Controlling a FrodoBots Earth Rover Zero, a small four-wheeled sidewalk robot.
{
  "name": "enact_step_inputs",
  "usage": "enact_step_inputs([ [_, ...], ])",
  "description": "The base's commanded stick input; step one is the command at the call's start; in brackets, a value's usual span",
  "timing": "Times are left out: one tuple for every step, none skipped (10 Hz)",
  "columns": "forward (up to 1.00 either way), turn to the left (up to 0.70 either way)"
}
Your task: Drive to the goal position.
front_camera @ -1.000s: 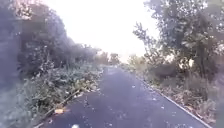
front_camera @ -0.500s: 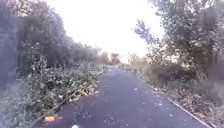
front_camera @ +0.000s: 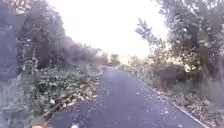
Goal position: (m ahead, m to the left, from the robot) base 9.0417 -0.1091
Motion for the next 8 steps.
enact_step_inputs([
  [0.45, -0.27],
  [0.45, -0.27],
  [0.45, -0.27],
  [0.45, -0.27],
  [0.45, -0.27],
  [0.45, -0.27],
  [0.45, -0.27],
  [0.45, -0.26],
])
